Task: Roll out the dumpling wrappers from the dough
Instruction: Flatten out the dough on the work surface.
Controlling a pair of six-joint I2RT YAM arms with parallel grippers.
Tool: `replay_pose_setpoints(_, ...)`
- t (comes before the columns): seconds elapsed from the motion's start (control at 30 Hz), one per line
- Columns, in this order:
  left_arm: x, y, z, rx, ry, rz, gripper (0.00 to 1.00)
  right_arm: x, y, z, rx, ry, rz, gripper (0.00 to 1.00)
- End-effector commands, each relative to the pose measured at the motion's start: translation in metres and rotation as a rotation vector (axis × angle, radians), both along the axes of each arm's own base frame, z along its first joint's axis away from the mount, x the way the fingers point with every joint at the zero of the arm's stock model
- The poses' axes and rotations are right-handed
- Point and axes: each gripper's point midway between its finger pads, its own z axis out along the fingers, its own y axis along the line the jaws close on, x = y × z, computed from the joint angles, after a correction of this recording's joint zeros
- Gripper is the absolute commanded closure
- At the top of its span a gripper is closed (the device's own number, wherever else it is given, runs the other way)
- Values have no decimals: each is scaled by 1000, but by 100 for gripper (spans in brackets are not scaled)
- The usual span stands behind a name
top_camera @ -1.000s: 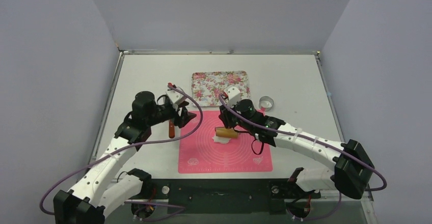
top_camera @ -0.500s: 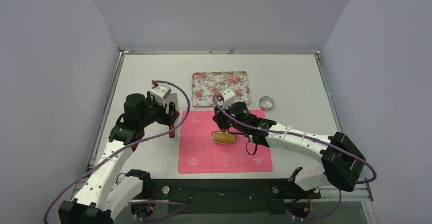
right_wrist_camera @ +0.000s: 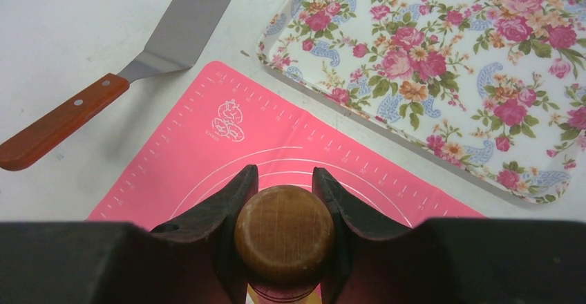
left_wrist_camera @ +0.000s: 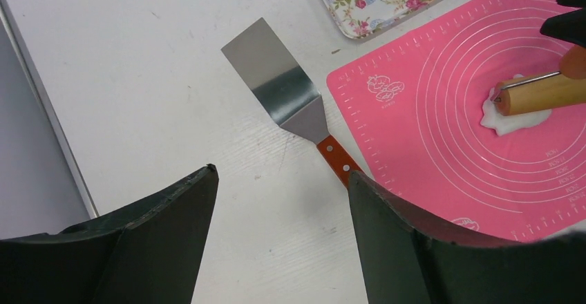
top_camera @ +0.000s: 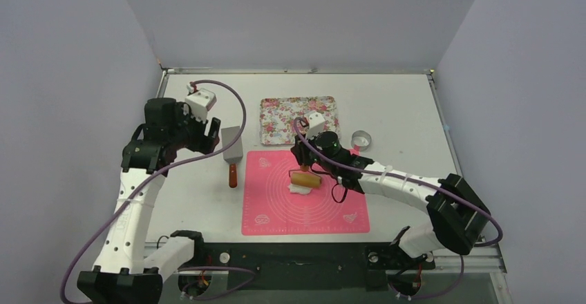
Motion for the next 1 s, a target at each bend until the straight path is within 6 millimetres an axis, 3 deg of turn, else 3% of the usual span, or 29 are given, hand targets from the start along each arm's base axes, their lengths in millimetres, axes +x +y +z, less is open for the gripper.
replay_pose_setpoints(0.0, -1, -4, 21, -46, 37, -6, 33, 13, 2, 0, 52, -54, -34, 100)
replay_pose_setpoints(0.13, 4, -8, 34, -82, -11, -5, 33, 6, 4, 5, 133, -65, -52, 100)
replay_pose_setpoints(0.33, 7, -16, 28, -131, -48, -18, 33, -3, 12, 66, 215, -166, -36, 100)
replay_pose_setpoints(0.5, -5, -17, 14, -145, -28, -27, 33, -2, 1, 92, 287, -218, -74, 100)
replay_pose_setpoints(0.57, -5, -19, 9, -164, -41, -28, 33, -1, 1, 90, 286, -212, -73, 100)
replay_pose_setpoints(0.73, -4, -22, 0, -194, -39, -29, 33, 2, 7, 48, 231, -146, -64, 100)
replay_pose_setpoints(0.97, 0, -22, -4, -213, -30, -20, 33, 6, 11, 6, 183, -103, -72, 100)
